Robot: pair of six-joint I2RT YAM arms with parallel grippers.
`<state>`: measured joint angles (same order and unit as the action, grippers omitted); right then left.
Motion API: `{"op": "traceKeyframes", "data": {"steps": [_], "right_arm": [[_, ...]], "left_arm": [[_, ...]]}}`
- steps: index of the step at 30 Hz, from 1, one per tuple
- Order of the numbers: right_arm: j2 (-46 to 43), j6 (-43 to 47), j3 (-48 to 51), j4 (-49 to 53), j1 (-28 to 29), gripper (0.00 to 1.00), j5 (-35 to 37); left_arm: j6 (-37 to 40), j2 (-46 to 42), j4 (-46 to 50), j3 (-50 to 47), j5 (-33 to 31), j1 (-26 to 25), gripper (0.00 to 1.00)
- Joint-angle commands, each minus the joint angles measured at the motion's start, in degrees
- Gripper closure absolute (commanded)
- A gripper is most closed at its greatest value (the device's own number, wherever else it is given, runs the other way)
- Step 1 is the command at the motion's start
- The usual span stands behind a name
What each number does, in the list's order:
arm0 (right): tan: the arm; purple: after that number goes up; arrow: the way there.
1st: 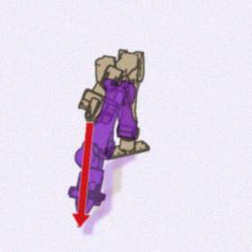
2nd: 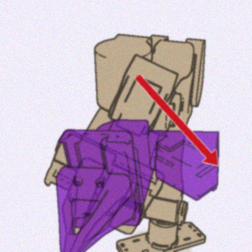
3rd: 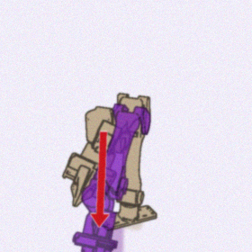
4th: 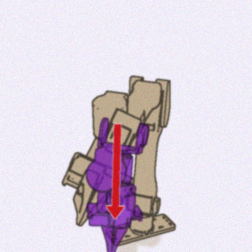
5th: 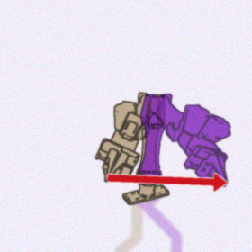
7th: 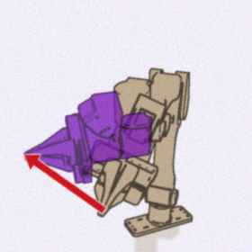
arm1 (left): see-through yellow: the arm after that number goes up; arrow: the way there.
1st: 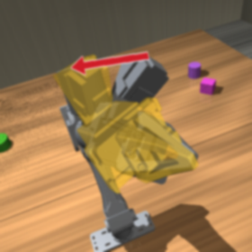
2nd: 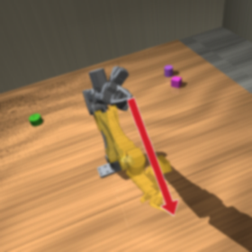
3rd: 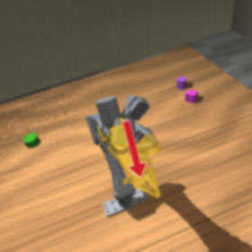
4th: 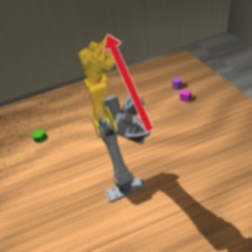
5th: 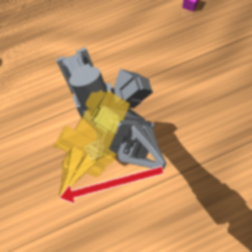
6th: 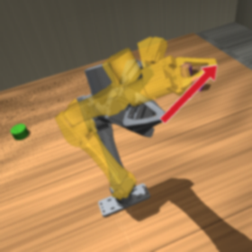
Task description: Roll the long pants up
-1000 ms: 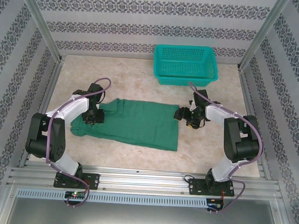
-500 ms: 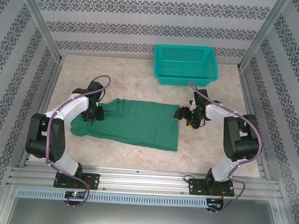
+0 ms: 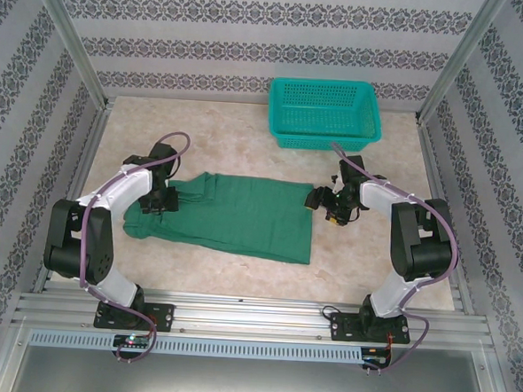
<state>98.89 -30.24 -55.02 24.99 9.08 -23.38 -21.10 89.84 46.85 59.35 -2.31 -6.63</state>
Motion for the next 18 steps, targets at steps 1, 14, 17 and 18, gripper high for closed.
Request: {"op": "traceKeyframes", "data": {"steps": [1, 14, 17, 18], "right_arm": [[4.20, 0.10, 0.92, -4.88, 0.34, 0.22, -0.35], [3.07, -0.21, 0.92, -4.35, 0.36, 0.22, 0.09], [2.37, -0.21, 1.02, -4.34, 0.41, 0.22, 0.29], [2.24, -0.26, 1.09, -4.22, 0.41, 0.22, 0.48]], "left_arm": [[0.34, 0.62, -2.03, -1.28, 3.06, 0.53, 0.52], [0.32, -1.85, -2.59, -2.35, 2.12, 0.56, 0.99], [0.12, -5.08, -0.99, -1.04, 0.62, 0.63, 1.00], [0.01, -5.91, -0.16, -0.51, 0.24, 0.74, 1.00]]}}
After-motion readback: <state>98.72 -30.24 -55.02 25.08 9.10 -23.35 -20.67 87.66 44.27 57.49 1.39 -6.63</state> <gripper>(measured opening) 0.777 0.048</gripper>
